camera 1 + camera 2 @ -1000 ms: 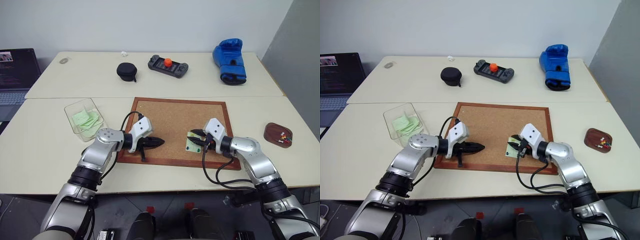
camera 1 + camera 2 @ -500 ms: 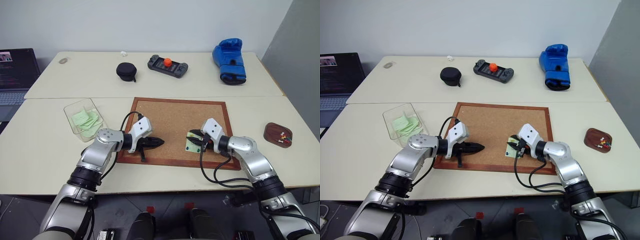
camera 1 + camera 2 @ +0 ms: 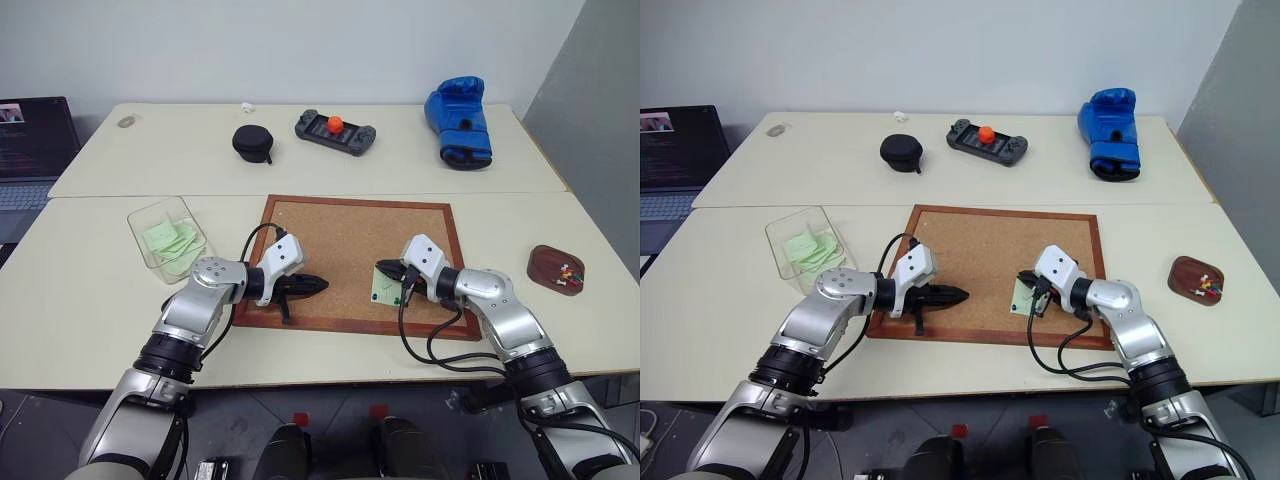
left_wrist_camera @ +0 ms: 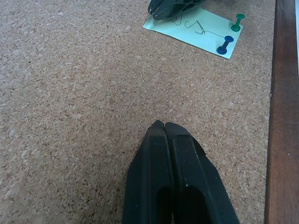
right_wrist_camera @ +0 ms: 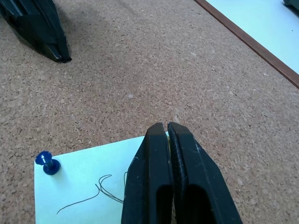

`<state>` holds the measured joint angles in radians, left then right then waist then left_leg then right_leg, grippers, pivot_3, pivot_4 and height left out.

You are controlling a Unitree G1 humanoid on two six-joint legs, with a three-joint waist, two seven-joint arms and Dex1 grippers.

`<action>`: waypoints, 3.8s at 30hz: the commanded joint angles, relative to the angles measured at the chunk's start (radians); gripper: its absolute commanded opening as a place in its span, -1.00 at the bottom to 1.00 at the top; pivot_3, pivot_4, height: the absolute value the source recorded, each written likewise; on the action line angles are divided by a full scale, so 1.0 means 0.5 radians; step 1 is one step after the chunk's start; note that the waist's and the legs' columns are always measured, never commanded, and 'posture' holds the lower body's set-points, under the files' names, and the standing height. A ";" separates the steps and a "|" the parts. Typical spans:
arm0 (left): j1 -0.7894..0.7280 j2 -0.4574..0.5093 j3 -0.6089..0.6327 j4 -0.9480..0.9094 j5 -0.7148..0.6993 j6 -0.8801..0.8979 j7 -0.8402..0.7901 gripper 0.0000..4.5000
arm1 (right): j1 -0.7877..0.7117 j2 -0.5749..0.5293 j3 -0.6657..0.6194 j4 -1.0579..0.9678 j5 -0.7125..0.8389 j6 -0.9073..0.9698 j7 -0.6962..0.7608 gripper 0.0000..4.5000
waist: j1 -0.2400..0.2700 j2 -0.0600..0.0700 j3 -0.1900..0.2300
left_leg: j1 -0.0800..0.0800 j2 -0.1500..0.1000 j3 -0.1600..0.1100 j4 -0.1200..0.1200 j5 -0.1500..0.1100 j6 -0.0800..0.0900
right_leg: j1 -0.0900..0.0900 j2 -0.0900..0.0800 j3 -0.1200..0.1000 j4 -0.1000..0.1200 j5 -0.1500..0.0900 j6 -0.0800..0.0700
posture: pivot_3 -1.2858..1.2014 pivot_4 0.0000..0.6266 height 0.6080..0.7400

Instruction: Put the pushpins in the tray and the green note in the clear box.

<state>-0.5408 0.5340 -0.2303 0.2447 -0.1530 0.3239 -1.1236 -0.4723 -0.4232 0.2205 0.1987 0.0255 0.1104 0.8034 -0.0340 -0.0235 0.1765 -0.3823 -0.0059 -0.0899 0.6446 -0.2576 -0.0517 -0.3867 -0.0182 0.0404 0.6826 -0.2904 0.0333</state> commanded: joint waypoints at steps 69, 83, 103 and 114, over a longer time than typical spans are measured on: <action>0.056 0.020 -0.060 0.002 0.050 0.033 -0.014 -1.00 | -0.130 -0.016 0.043 0.041 -0.114 -0.035 0.052 -0.55 | 0.000 0.000 0.000 | 0.000 0.000 0.000 0.000 0.000 0.000 | 0.000 0.000 0.000 0.000 0.000 0.000 | 0.03 -0.52 1.00; 0.050 0.018 -0.057 -0.009 0.046 0.045 -0.010 -1.00 | -0.144 -0.020 0.025 0.049 -0.084 -0.044 0.049 -0.99 | 0.000 0.000 0.000 | 0.000 0.000 0.000 0.000 0.000 0.000 | 0.000 0.000 0.000 0.000 0.000 0.000 | 0.03 -0.52 1.00; 0.041 0.018 -0.063 -0.015 0.046 0.053 -0.024 -1.00 | -0.097 0.092 -0.299 -0.247 0.508 0.815 0.031 -0.99 | 0.000 0.000 0.000 | 0.000 0.001 -0.001 0.000 0.000 0.000 | 0.000 -0.001 0.000 0.000 0.000 0.000 | 0.03 -0.52 1.00; 0.040 0.017 -0.066 -0.018 0.046 0.053 -0.027 -1.00 | -0.123 0.090 -0.346 -0.258 0.594 0.935 -0.023 -0.99 | 0.000 0.000 0.000 | -0.001 0.000 -0.001 0.000 0.000 0.000 | 0.000 -0.001 0.000 0.000 0.000 0.000 | 0.03 -0.52 1.00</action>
<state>-0.5388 0.5344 -0.2300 0.2330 -0.1530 0.3384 -1.1230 -0.5204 -0.3801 0.0836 0.1103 0.2926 0.5576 0.8010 -0.0338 -0.0234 0.1765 -0.3826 -0.0056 -0.0905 0.6445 -0.2577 -0.0515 -0.3867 -0.0185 0.0403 0.6826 -0.2903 0.0332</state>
